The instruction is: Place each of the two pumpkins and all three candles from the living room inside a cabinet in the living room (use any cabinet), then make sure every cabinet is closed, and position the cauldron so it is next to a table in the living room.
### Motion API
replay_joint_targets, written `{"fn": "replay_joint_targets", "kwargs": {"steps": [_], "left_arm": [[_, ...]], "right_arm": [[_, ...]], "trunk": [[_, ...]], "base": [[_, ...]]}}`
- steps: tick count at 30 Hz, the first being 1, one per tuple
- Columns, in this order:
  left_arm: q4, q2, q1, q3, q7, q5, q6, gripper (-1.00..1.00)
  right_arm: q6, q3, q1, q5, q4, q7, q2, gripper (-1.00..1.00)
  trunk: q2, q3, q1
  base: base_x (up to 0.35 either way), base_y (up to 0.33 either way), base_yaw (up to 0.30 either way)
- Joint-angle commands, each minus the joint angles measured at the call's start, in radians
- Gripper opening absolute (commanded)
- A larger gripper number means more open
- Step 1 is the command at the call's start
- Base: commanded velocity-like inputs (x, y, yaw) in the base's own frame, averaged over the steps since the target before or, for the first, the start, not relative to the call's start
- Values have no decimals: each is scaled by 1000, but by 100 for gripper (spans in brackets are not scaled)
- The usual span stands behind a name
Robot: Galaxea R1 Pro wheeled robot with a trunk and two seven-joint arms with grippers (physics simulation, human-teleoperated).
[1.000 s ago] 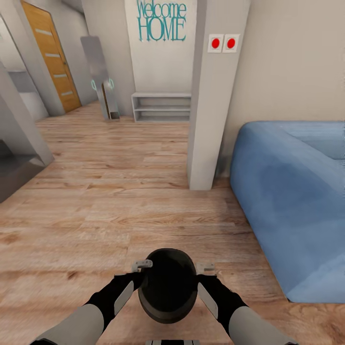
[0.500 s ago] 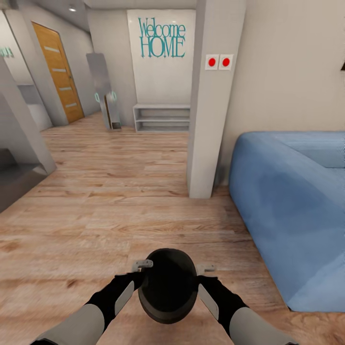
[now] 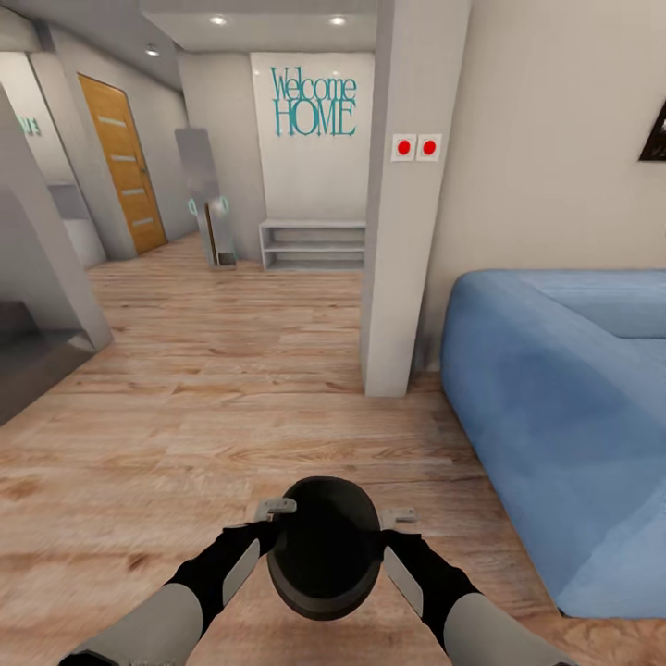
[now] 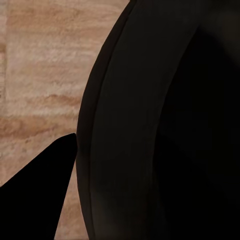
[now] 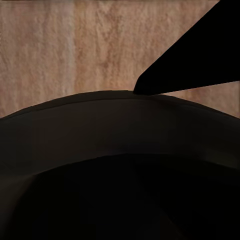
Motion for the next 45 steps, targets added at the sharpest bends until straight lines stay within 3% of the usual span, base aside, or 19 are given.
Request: {"fn": "replay_joint_targets", "kwargs": {"steps": [1, 6, 19, 28, 29, 45], "left_arm": [[2, 7, -1, -11, 8, 16, 5, -100], [2, -1, -1, 6, 8, -12, 5, -100], [2, -1, -1, 10, 8, -16, 5, -100], [-7, -4, 3, 27, 8, -34, 13, -100], [-8, 23, 3, -10, 8, 27, 14, -100], [-12, 23, 3, -11, 8, 27, 14, -100]], "right_arm": [[-2, 14, -1, -16, -8, -4, -7, -100], [-3, 17, -1, -22, -8, -4, -7, -100], [-3, 17, -1, -22, -8, -4, -7, -100], [1, 20, -1, -28, -12, -5, -10, -100], [1, 20, -1, -25, -58, -5, -10, -100], [1, 19, -1, -30, -58, -5, -11, -100]], "trunk": [[0, -1, 0], [0, -1, 0], [0, -1, 0], [1, 30, -4], [1, 30, -4], [1, 30, -4]], "base": [[0, 0, 0], [0, 0, 0], [0, 0, 0], [0, 0, 0], [0, 0, 0], [-38, 11, -2]]}}
